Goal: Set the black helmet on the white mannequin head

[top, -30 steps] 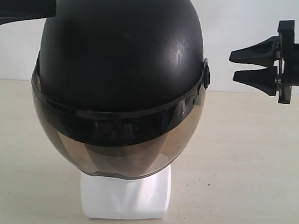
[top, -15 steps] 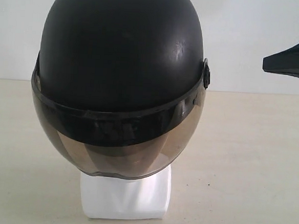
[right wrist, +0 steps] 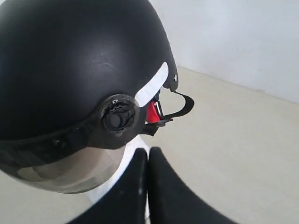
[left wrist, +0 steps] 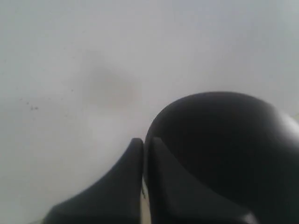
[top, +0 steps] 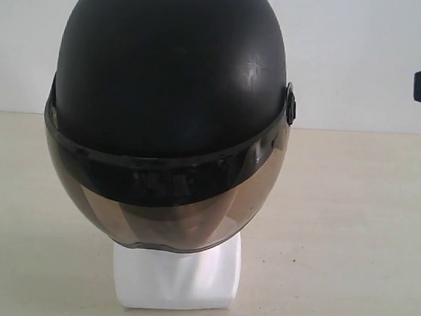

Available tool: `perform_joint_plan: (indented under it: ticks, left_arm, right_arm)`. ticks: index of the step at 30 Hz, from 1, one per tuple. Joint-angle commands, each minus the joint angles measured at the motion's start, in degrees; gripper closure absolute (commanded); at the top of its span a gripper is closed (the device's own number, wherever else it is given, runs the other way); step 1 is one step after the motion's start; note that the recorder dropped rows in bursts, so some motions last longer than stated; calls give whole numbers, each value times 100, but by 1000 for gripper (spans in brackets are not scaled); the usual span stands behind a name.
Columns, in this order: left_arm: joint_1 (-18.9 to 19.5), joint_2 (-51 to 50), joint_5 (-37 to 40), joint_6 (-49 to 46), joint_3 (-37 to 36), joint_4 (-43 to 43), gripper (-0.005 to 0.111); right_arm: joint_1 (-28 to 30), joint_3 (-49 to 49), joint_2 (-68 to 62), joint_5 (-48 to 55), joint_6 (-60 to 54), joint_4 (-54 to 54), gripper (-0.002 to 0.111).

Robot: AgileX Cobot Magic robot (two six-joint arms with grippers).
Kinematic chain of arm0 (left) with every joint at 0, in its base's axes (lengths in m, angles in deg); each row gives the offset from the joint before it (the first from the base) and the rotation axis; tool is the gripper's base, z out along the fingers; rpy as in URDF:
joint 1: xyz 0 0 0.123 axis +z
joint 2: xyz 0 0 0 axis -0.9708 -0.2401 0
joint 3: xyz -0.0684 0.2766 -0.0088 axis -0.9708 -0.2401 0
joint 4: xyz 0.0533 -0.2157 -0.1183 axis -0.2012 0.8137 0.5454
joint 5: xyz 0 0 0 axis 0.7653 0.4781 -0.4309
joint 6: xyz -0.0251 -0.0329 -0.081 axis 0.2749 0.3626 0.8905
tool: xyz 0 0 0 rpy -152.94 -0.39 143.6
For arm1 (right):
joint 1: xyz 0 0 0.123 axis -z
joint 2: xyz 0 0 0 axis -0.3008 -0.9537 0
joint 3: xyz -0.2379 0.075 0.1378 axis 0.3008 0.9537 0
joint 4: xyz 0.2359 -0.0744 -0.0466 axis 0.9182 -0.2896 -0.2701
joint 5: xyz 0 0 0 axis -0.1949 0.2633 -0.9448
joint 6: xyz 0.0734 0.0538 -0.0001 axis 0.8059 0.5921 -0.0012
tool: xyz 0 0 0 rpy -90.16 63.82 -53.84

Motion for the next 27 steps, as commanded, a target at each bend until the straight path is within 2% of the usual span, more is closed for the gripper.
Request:
perform_joint_plan:
  ticks: [1, 5, 15, 22, 27]
  left_arm:
    - [30, 572, 894, 19, -837, 38, 102]
    - [30, 903, 965, 19, -1119, 38, 102]
    - [30, 911, 977, 19, -1119, 38, 102]
    - [30, 911, 1015, 19, -1119, 38, 102]
    - [30, 911, 1015, 19, -1119, 38, 102]
  right_arm:
    - [43, 686, 1254, -396, -45, 11, 108]
    - [43, 782, 1446, -57, -46, -42, 108]
    - [-82, 770, 1433, -278, -19, -21, 108]
    - [-1753, 827, 2353, -2227, 580, -485, 108]
    - [-1835, 1408, 3308, -3502, 1196, -544, 108]
